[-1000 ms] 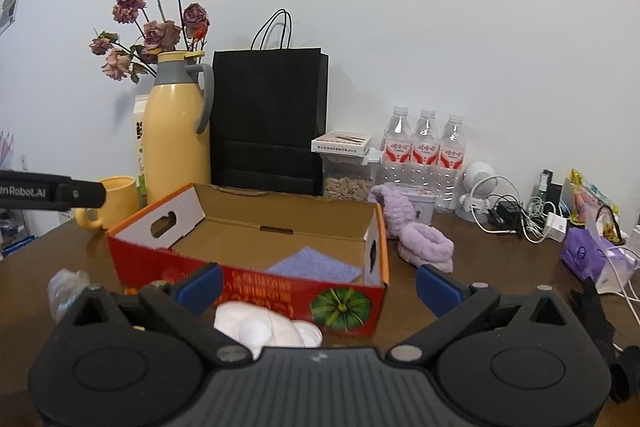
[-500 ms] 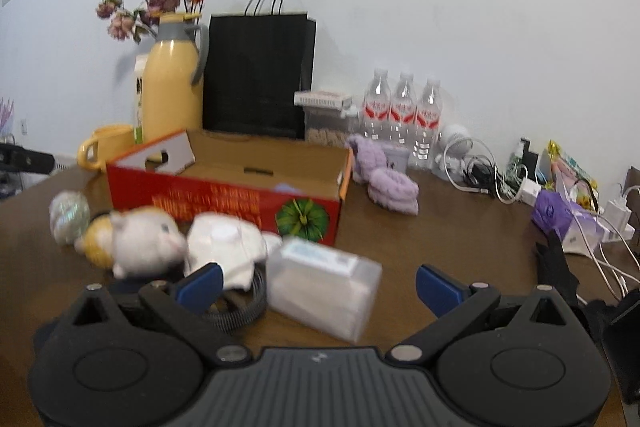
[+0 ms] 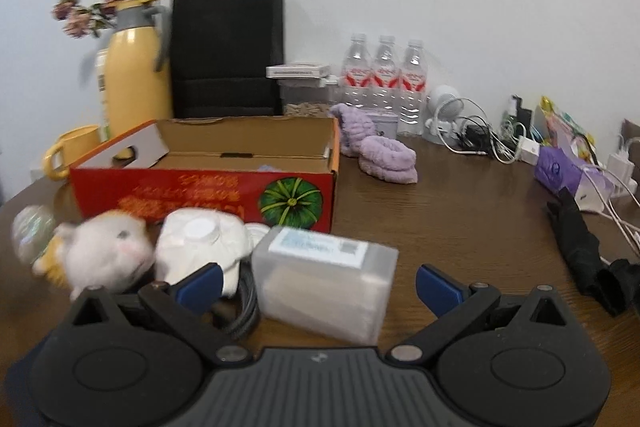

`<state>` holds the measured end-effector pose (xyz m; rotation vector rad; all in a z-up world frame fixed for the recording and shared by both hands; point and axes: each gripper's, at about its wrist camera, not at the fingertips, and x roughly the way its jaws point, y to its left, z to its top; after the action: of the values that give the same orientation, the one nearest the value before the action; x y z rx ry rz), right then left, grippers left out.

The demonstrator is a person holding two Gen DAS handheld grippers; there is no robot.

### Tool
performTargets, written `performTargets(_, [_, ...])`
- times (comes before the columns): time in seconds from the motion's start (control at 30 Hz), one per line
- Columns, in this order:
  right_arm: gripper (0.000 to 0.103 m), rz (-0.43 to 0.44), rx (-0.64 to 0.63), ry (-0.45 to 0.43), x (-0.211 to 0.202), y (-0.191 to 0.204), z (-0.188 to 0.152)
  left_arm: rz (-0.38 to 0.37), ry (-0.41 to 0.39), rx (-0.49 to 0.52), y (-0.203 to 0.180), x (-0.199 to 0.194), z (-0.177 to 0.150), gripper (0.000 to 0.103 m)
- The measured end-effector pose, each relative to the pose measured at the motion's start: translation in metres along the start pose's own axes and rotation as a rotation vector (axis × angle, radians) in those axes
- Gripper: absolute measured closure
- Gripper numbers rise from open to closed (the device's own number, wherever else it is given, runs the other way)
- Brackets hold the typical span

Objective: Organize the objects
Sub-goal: 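Grasp the clear plastic container with the right gripper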

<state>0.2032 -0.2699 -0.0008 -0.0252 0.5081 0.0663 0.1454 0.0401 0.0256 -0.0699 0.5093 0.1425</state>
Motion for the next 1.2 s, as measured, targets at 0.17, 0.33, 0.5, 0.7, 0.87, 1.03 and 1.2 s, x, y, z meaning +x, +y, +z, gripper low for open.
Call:
performTargets(0.17, [0.000,-0.061,0.059,0.055,0.030,0.003,0.005,-0.004,0.011,-0.005,-0.001,0.006,-0.002,0.000])
performTargets(0.33, [0.007,-0.053,0.071,0.082,0.042,0.000,-0.001,-0.003,0.020,-0.014,-0.001,0.012,-0.004,0.000])
performTargets(0.5, [0.014,-0.024,0.066,0.058,0.040,-0.001,-0.004,0.000,0.032,-0.020,0.000,0.016,-0.006,0.000])
performTargets(0.7, [0.014,0.011,0.083,-0.081,0.017,-0.005,-0.004,0.009,0.044,-0.040,0.006,0.015,-0.010,0.000])
performTargets(0.87, [0.014,0.054,0.096,-0.121,0.010,-0.008,-0.003,0.023,0.045,-0.040,0.009,0.013,-0.009,0.000])
performTargets(1.03, [0.014,0.073,0.088,-0.130,0.007,-0.007,-0.004,0.018,0.062,-0.044,0.010,0.018,-0.011,0.000])
performTargets(1.2, [0.014,0.081,0.086,-0.134,0.006,-0.007,-0.004,0.009,0.077,-0.044,0.008,0.031,-0.010,0.000])
